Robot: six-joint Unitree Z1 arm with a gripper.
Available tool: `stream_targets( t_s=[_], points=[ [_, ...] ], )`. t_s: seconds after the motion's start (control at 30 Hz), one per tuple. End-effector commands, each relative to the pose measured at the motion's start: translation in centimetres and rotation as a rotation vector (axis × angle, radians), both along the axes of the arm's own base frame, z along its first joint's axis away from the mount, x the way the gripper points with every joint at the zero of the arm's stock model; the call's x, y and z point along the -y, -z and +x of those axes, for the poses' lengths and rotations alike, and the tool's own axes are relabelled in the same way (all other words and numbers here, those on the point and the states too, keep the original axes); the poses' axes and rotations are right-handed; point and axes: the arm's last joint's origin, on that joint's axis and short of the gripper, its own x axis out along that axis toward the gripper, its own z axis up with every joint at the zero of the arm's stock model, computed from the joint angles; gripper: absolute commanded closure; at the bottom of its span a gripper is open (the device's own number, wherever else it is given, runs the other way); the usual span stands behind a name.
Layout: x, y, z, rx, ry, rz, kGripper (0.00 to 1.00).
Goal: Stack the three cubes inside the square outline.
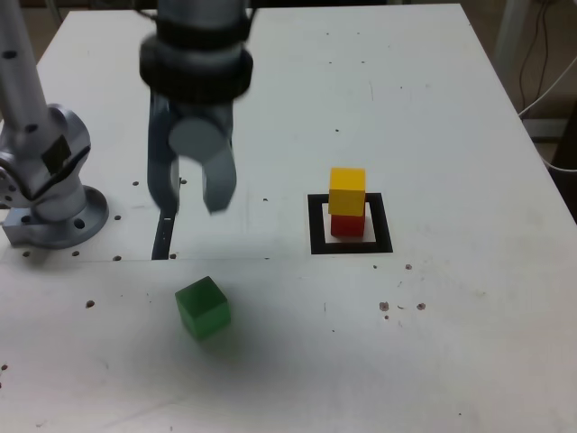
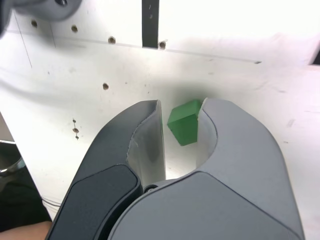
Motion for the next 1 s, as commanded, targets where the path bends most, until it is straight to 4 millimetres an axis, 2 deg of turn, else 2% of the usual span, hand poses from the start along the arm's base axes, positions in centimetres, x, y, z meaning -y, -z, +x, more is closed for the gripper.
stream_targets(
  t_s=[0.0, 0.07, 0.1, 0.17, 0.23, 0.37, 0.53, 0.97],
  points=[
    [-0.4, -0.6, -0.4, 0.022, 0.0, 0.004, 0.68],
    [-0.7, -0.6, -0.8, 0.018, 0.0, 0.007, 0.49],
    [-0.8, -0.2, -1.1, 0.003, -0.002, 0.006, 0.34],
    [-1.0, 0.6, -1.5, -0.034, -0.009, -0.002, 0.14],
    [-1.1, 1.5, -1.8, -0.073, -0.018, -0.011, 0.03],
    [-0.9, 2.6, -2.0, -0.091, -0.023, -0.028, 0.01],
    [0.4, 3.0, -2.0, -0.054, -0.027, -0.044, 0.01],
    [6.7, 6.3, -1.4, -0.114, -0.047, -0.101, 0.01]
  ],
)
